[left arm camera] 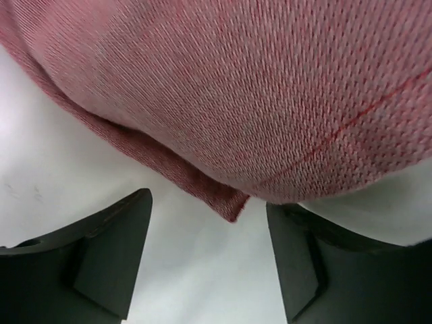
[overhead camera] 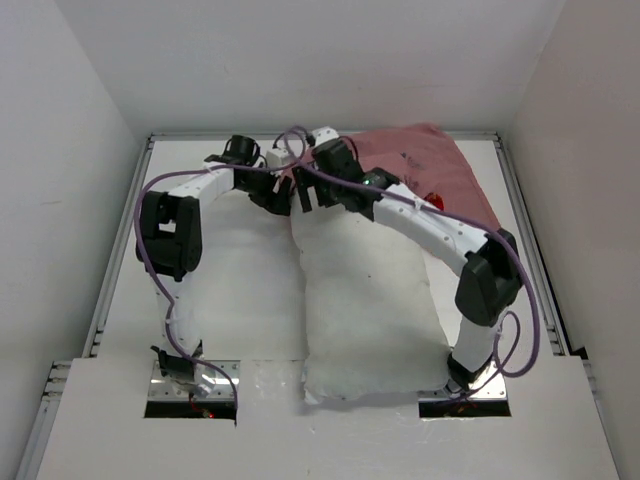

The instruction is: Put the pillow into the pillowcase

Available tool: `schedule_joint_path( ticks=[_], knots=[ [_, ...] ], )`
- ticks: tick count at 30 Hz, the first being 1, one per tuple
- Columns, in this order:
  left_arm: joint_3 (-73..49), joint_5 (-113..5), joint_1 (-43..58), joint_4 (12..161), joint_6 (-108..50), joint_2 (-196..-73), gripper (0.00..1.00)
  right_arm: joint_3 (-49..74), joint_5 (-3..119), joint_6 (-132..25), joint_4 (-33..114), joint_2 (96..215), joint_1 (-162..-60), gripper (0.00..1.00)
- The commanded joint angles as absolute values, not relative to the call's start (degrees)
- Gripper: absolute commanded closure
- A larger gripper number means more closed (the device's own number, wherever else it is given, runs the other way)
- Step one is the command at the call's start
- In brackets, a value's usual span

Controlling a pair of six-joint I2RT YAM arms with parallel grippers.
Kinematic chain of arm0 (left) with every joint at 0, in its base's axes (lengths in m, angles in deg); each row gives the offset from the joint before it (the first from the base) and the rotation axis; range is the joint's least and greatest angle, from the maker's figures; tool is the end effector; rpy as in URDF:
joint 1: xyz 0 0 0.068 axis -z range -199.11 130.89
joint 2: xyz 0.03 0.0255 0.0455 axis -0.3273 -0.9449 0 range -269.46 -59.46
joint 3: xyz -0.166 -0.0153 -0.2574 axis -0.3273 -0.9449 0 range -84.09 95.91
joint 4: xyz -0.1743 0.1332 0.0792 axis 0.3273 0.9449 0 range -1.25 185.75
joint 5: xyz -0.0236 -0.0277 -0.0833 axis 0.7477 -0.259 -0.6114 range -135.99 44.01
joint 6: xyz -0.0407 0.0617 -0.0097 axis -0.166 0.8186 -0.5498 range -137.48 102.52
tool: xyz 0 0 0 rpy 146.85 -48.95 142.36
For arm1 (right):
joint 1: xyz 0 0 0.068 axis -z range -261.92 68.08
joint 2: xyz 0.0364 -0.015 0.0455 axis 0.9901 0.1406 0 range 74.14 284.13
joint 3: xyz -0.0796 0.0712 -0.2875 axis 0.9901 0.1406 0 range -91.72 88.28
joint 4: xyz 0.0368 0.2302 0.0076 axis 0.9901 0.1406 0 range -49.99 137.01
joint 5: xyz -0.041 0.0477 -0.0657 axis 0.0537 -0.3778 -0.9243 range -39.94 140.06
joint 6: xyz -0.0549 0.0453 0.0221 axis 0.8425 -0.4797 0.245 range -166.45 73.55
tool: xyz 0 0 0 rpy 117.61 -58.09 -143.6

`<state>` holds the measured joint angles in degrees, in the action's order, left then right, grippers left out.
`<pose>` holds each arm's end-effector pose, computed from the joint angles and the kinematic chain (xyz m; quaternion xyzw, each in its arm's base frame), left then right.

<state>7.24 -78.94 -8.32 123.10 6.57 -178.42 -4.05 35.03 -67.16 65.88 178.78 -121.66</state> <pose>0.4279 -0.1162 0.2170 0.3441 0.8672 -0.2465 0.2625 0.3362 0.2585 0.3325 -0.0911 0.8889 0.1165 0.4335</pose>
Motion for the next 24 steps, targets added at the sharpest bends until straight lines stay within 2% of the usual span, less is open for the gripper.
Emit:
schedule_joint_path(
  ticks=[1, 2, 5, 8, 9, 11, 12, 15, 21, 24],
  knots=[
    [7.41, -79.74, -8.56, 114.7, 3.17, -176.71, 0.34, -0.33, 24.41, -67.88, 71.2, 175.39, -127.69, 0.08],
    [7.05, -80.17, -8.47, 113.9, 2.21, -177.06, 0.35, 0.91, 24.05, -70.24, 71.56, 175.12, -128.14, 0.07],
    [5.91, -82.28, -8.47, 109.86, -0.51, -177.5, 0.52, 6.71, 25.62, -76.14, 71.13, 175.38, -128.32, 0.05],
    [4.5, -86.15, -8.47, 106.43, -2.97, -177.59, 0.83, 9.53, 25.36, -80.19, 70.42, 176.87, -128.32, 0.02],
    [4.15, -87.29, -8.47, 105.72, -3.59, -177.59, 1.0, 9.36, 25.36, -80.8, 70.34, 178.53, -128.32, 0.01],
    [3.27, -88.08, -8.47, 104.93, -4.13, -177.32, 1.0, 8.05, 25.19, -81.07, 70.07, 180.73, -128.06, 0.06],
    [3.27, -88.78, -8.47, 105.19, -3.69, -177.15, 1.0, 6.12, 25.1, -81.07, 70.07, 182.75, -127.97, 0.35],
    [3.27, -90.54, -8.56, 110.17, 0.17, -175.13, 1.0, 1.91, 26.66, -82.74, 69.81, 185.57, -124.91, 1.0],
    [-1.47, -88.27, -8.47, 111.17, 6.77, -166.69, 1.0, 0.13, 30.02, -84.68, 62.35, 182.95, -118.66, 1.0],
    [0.62, -89.75, -8.38, 117.63, 10.02, -166.51, 1.0, -0.31, 27.92, -82.75, 61.11, 180.93, -118.48, 1.0]
  ],
)
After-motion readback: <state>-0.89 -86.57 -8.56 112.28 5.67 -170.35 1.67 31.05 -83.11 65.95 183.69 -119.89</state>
